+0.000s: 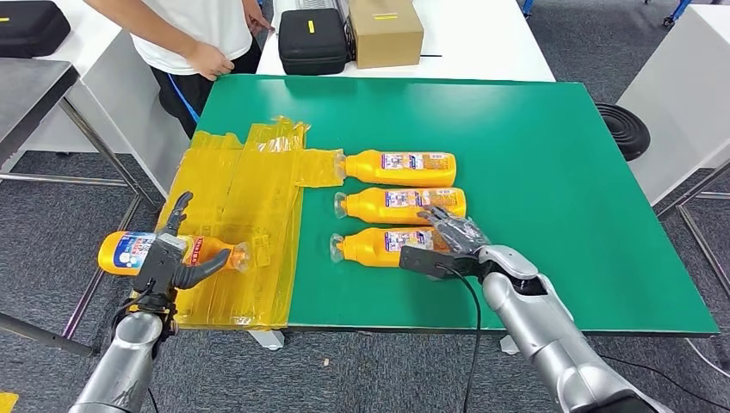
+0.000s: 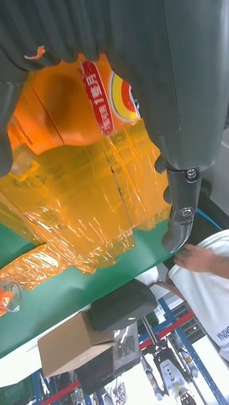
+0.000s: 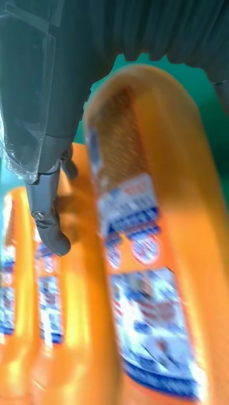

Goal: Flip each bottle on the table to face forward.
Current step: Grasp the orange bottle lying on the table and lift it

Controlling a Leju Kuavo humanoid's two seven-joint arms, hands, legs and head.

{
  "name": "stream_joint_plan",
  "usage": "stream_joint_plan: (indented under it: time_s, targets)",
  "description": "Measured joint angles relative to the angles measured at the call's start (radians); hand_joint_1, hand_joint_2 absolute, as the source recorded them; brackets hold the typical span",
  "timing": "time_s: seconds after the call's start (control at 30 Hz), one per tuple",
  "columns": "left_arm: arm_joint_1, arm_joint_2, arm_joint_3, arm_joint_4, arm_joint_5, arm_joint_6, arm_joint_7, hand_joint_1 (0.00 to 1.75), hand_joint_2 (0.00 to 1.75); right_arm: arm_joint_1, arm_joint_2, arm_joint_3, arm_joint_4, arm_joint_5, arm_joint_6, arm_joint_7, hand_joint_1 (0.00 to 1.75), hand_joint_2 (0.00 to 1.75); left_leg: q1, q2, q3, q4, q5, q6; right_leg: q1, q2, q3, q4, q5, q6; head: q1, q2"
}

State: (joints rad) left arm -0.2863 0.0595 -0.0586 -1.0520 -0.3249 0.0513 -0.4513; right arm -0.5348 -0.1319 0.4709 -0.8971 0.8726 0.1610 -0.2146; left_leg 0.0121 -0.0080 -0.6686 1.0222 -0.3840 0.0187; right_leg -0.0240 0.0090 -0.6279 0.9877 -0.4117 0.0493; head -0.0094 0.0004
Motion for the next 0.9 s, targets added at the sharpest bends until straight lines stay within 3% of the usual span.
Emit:
stream_joint_plan:
  time_s: [0.37,0.9]
  targets:
    - [-0.011,0.0,-0.01,0.017,-0.01,0.006,0.006,0.0,1.75,-0.06,0.059,0.076,0.135,-0.019,-0.002,-0.04,0.0,1.75,0.0,0.0,0.001,0.0,0.0,0.0,0.0,0.0,0.001,0.0,0.0,0.0,0.0,0.0]
    - [0.046,0.007,-0.011,-0.039,0.007,-0.002,0.026,0.0,1.75,-0.08,0.058,0.134,0.157,-0.053,0.017,-0.026,0.0,1.75,0.001,0.0,0.003,0.0,0.0,0.0,0.0,0.0,0.002,0.0,0.0,0.0,0.0,0.0]
